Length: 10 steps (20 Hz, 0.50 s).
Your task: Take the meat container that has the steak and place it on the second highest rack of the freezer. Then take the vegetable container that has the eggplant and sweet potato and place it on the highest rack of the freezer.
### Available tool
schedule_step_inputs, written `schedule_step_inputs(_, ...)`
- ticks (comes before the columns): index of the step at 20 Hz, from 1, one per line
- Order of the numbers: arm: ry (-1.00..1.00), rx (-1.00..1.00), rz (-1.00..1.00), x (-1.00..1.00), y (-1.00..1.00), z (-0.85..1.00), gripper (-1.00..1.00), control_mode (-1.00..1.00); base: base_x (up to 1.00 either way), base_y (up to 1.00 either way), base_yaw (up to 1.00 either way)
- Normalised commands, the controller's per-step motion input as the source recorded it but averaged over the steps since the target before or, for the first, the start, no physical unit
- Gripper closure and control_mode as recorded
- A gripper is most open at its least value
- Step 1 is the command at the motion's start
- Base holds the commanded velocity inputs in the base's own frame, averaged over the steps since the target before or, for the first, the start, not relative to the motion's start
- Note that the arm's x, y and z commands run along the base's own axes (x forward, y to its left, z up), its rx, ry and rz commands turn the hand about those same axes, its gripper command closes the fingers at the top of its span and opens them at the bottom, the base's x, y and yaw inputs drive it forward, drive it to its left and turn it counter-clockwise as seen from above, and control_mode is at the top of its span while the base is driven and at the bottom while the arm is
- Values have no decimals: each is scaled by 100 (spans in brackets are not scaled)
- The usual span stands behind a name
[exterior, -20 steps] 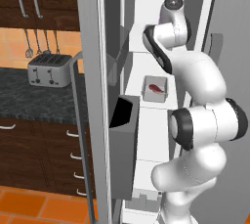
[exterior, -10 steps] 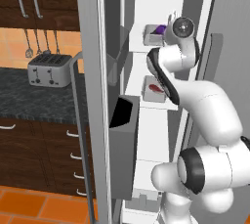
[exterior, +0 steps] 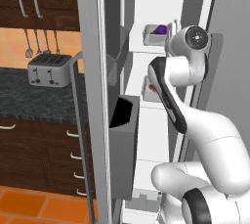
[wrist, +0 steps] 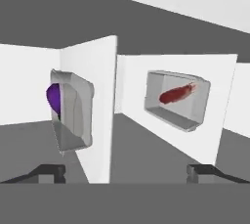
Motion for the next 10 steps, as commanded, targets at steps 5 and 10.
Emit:
schedule_step_inputs(5, 16, 0, 7, -100, 2, -7, -100, -100, 0, 0, 0)
schedule_step_inputs(10, 16, -1, 1, -100, 5, -24, -100, -100, 0, 0, 0)
